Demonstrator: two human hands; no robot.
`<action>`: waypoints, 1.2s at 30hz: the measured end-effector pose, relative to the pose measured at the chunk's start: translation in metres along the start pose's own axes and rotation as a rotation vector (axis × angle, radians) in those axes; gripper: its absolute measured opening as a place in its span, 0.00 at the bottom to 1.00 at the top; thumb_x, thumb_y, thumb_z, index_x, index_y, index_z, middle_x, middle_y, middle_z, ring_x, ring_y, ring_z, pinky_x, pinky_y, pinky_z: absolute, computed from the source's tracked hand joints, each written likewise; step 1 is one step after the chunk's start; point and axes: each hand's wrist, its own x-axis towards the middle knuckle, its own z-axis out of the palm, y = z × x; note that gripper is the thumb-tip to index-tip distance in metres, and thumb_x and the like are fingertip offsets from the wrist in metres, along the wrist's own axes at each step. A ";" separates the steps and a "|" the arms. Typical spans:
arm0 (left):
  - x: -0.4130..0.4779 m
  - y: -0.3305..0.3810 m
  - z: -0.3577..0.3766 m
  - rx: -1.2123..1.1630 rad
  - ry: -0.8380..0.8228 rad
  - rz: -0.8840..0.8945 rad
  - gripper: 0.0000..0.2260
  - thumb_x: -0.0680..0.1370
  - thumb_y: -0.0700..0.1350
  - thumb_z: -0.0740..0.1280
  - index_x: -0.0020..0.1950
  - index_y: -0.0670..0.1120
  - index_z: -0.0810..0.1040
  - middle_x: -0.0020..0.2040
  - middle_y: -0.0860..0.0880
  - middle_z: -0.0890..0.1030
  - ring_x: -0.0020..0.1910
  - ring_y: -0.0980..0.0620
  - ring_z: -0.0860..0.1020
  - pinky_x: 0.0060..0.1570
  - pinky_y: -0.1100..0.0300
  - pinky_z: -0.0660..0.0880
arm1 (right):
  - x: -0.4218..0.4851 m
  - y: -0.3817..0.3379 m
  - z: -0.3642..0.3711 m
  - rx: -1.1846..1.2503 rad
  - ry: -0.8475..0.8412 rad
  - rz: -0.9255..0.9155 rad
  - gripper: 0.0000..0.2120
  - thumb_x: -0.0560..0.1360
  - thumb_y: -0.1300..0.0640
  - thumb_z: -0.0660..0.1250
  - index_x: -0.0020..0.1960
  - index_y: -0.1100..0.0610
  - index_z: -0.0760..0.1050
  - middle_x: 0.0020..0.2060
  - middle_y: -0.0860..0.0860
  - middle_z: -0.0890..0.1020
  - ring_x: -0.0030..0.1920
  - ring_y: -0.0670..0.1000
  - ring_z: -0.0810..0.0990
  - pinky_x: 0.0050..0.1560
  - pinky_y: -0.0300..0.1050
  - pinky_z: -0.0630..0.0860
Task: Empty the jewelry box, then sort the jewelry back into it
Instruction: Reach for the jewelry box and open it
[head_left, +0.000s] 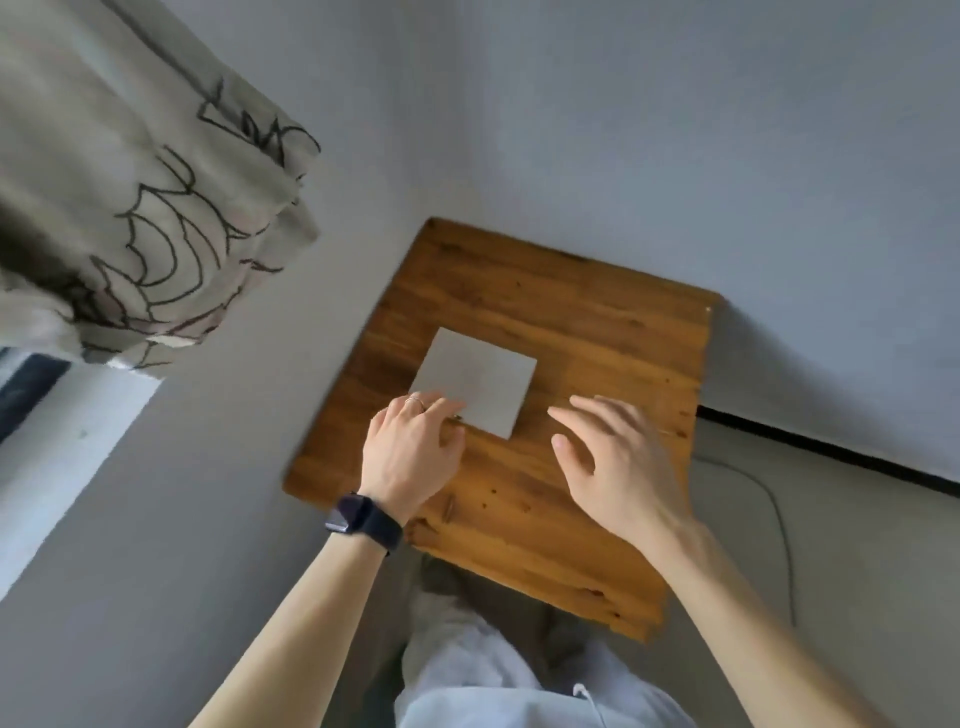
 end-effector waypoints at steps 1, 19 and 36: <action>0.013 -0.003 0.004 -0.012 -0.031 0.045 0.15 0.80 0.52 0.63 0.66 0.57 0.78 0.67 0.54 0.78 0.69 0.48 0.73 0.69 0.49 0.70 | 0.001 -0.001 0.005 -0.012 0.014 0.052 0.19 0.81 0.45 0.58 0.67 0.48 0.77 0.65 0.48 0.78 0.67 0.51 0.72 0.68 0.50 0.71; 0.076 -0.097 0.112 -0.028 -0.286 0.203 0.14 0.81 0.51 0.63 0.66 0.58 0.77 0.64 0.53 0.79 0.66 0.49 0.74 0.60 0.48 0.75 | 0.006 -0.017 0.191 0.157 0.074 0.412 0.17 0.80 0.48 0.60 0.65 0.52 0.79 0.61 0.50 0.82 0.62 0.52 0.76 0.62 0.52 0.76; 0.086 -0.150 0.240 -0.088 0.126 0.504 0.12 0.80 0.48 0.65 0.63 0.53 0.80 0.59 0.52 0.81 0.59 0.49 0.77 0.51 0.50 0.78 | 0.014 0.017 0.313 0.090 0.339 0.289 0.20 0.81 0.49 0.61 0.71 0.51 0.72 0.68 0.50 0.75 0.67 0.52 0.73 0.64 0.48 0.73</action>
